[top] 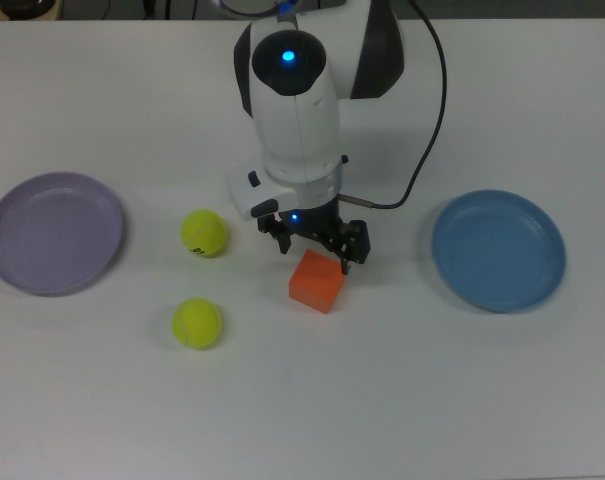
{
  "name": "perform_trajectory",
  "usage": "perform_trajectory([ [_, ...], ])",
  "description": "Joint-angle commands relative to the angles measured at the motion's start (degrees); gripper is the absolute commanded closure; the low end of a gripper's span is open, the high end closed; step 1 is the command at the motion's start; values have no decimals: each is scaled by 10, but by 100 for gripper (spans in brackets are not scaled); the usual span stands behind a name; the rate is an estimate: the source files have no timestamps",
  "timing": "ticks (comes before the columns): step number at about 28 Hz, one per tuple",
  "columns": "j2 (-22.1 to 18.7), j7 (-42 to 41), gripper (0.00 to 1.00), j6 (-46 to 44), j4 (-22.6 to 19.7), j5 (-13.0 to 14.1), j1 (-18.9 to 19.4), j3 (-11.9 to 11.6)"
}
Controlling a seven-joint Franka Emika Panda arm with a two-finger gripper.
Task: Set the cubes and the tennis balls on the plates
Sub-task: 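Move the gripper down over the orange cube nearest the tennis balls, then grasp the orange cube with the gripper and lift it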
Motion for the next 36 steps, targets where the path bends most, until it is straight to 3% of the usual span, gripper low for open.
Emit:
perform_trajectory([
  [1, 2, 18, 0, 14, 2, -15, 8, 0],
  [14, 24, 19, 0, 40, 15, -31, 9, 0],
  [20, 51, 40, 0, 48, 29, -64, 15, 0],
  [26, 63, 47, 1, 55, 30, -79, 15, 0],
  [27, 63, 47, 7, 56, 30, -80, 15, 0],
  [29, 63, 46, 29, 60, 30, -80, 15, 0],
  [30, 63, 46, 67, 74, 30, -80, 15, 0],
  [32, 62, 47, 98, 84, 30, -78, 15, 0],
  [36, 46, 48, 100, 84, 30, -78, 15, 5],
])
